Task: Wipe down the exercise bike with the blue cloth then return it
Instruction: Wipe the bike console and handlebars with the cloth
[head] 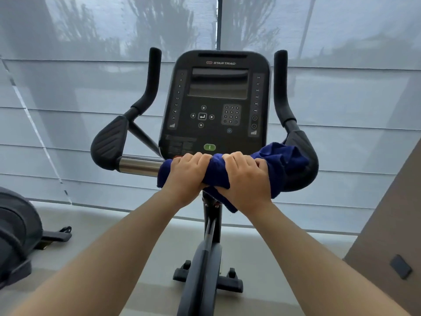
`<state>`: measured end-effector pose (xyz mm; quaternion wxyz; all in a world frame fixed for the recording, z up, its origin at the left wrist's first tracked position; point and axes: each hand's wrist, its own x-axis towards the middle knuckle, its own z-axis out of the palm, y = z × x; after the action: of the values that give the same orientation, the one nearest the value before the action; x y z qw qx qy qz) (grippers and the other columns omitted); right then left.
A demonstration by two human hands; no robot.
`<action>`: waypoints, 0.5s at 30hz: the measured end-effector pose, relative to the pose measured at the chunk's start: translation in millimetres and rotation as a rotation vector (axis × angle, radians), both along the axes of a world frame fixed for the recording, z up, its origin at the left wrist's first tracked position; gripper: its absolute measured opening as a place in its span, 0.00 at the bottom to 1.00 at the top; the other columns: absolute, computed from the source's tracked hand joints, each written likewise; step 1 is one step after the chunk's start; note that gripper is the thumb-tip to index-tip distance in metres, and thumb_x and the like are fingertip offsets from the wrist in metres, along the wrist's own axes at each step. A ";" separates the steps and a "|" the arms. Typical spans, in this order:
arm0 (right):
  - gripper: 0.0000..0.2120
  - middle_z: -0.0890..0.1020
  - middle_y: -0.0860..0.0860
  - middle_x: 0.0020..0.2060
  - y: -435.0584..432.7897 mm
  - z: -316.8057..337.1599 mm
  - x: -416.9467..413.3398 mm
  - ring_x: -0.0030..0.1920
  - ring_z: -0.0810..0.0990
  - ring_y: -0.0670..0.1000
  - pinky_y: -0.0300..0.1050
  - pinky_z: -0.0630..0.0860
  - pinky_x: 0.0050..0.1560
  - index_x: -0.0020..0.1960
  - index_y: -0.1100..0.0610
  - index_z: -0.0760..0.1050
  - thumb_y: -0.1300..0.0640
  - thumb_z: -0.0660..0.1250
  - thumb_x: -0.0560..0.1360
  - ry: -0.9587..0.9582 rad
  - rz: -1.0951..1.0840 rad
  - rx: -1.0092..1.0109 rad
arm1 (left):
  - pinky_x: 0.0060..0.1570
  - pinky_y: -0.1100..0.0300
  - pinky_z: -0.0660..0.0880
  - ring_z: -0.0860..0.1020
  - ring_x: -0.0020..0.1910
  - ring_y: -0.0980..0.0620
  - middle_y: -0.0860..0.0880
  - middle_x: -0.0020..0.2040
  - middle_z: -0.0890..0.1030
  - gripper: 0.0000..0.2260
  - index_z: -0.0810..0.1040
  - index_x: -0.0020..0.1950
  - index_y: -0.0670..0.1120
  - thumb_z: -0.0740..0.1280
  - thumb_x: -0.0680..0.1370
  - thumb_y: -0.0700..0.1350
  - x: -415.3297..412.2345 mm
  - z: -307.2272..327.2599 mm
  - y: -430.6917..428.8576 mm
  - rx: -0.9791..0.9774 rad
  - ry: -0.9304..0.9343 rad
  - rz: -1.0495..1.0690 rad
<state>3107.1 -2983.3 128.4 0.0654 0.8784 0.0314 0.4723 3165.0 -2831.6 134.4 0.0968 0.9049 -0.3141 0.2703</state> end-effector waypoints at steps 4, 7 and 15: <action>0.28 0.81 0.52 0.49 10.4 -10.1 -7.4 0.48 0.80 0.54 0.50 0.74 0.48 0.55 0.56 0.76 0.45 0.77 0.60 -0.019 -0.062 0.027 | 0.53 0.52 0.67 0.73 0.52 0.46 0.47 0.55 0.76 0.18 0.68 0.62 0.47 0.67 0.74 0.45 -6.1 -3.1 -2.8 -0.024 -0.044 0.022; 0.28 0.80 0.53 0.51 13.9 -12.9 -9.8 0.51 0.80 0.55 0.51 0.74 0.49 0.56 0.56 0.76 0.48 0.78 0.60 -0.021 -0.087 0.046 | 0.53 0.52 0.67 0.73 0.51 0.46 0.47 0.55 0.76 0.18 0.68 0.62 0.47 0.67 0.74 0.45 -6.7 -4.8 -2.7 -0.028 -0.060 0.018; 0.31 0.80 0.56 0.51 35.8 -11.3 -2.5 0.50 0.79 0.59 0.56 0.72 0.49 0.56 0.58 0.75 0.47 0.79 0.57 0.017 -0.201 0.176 | 0.52 0.53 0.67 0.72 0.53 0.47 0.49 0.56 0.73 0.22 0.62 0.65 0.48 0.66 0.74 0.42 12.7 -2.1 20.1 0.085 -0.124 -0.172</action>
<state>3104.6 -2947.4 117.1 0.0346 0.8835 -0.0978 0.4567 3177.7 -2811.5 132.3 0.0614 0.8595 -0.4070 0.3030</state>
